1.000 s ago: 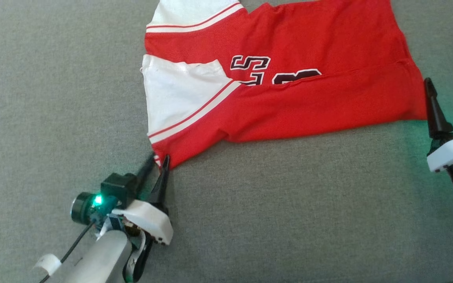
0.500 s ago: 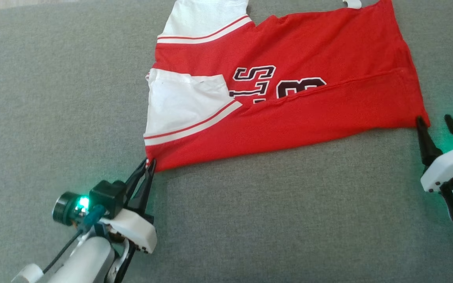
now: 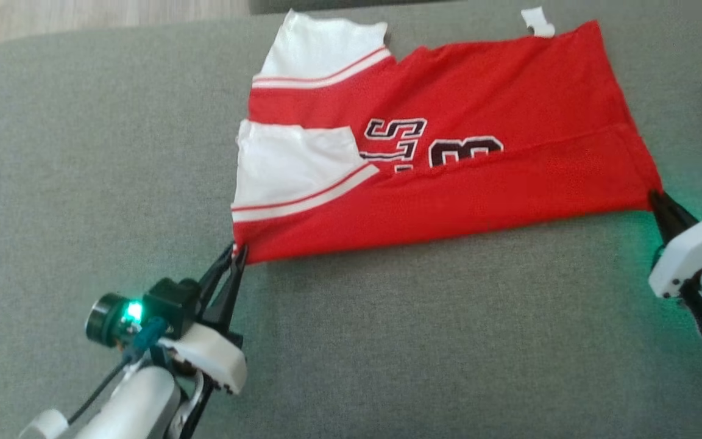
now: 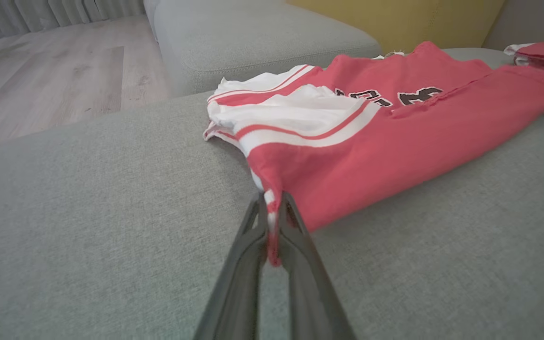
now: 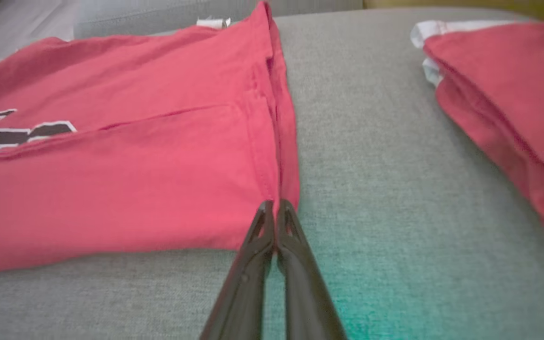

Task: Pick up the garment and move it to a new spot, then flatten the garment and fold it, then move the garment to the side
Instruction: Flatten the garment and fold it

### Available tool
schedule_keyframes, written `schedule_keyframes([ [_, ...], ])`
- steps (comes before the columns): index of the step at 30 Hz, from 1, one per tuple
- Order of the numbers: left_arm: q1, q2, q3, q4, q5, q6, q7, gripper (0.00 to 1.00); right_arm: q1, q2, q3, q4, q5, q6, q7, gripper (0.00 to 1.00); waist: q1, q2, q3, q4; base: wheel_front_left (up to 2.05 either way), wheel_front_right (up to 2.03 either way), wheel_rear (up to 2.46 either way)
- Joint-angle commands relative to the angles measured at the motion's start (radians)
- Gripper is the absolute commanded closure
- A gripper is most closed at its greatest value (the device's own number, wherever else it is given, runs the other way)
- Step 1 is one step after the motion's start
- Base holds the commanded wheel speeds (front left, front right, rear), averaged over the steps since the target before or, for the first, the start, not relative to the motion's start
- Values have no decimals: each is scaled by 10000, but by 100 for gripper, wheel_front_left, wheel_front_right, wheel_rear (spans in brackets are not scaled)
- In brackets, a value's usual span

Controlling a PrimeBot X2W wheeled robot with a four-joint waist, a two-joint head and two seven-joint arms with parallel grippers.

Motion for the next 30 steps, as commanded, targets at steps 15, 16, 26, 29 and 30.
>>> schedule_keyframes([
  [15, 2313, 676, 58, -1514, -764, 185, -104, 100, 3311, -1732, -391, -1768, 663, 65, -101, 100, 0, 0, -1191, 52, 0, 0, 0],
  [16, 2400, 698, 2, -1556, -741, 184, -115, 100, 3545, -1742, -499, -1888, 618, 65, -104, 100, 0, 0, -1216, 51, 0, 0, 0],
  [26, 2819, 625, -238, -1591, -958, 296, 239, 0, 4810, -1259, -1870, -3116, -158, 65, 290, 0, 0, 0, -1414, -116, 0, 0, 0],
  [29, 2503, 698, -216, -1630, -822, 368, 394, 0, 4921, -1033, -2340, -3685, -405, 65, 276, 0, 0, 0, -1308, -210, 0, 0, 0],
  [30, 2305, 728, -182, -1686, -759, 381, 443, 0, 4935, -960, -2510, -3892, -504, 65, 225, 0, 0, 0, -1246, -247, 0, 0, 0],
])
